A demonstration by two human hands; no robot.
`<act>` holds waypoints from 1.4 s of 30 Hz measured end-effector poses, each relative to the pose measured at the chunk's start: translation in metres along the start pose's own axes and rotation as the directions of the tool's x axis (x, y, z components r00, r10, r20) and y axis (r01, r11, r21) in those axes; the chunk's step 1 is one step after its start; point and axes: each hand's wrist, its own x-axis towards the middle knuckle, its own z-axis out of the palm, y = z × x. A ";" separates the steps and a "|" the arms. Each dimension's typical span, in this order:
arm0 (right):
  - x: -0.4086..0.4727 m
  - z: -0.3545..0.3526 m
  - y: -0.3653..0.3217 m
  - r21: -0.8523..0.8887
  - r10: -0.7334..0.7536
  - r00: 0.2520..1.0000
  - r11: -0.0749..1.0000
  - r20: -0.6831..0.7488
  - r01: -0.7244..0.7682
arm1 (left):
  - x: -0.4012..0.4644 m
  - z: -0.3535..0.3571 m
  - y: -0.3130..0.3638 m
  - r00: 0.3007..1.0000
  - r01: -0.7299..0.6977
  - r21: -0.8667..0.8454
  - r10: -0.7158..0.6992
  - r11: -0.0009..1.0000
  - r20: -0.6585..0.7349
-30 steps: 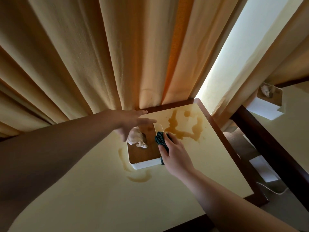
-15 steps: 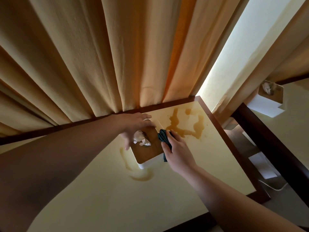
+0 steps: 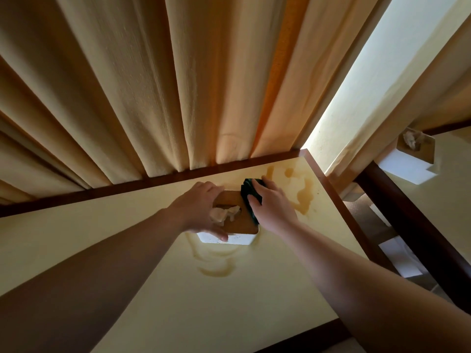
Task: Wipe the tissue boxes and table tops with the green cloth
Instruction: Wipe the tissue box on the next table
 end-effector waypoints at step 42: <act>-0.063 0.014 0.017 -0.192 -0.103 0.983 0.973 0.151 0.131 | -0.002 0.013 0.012 0.990 0.141 -0.113 -0.143 0.984 -0.015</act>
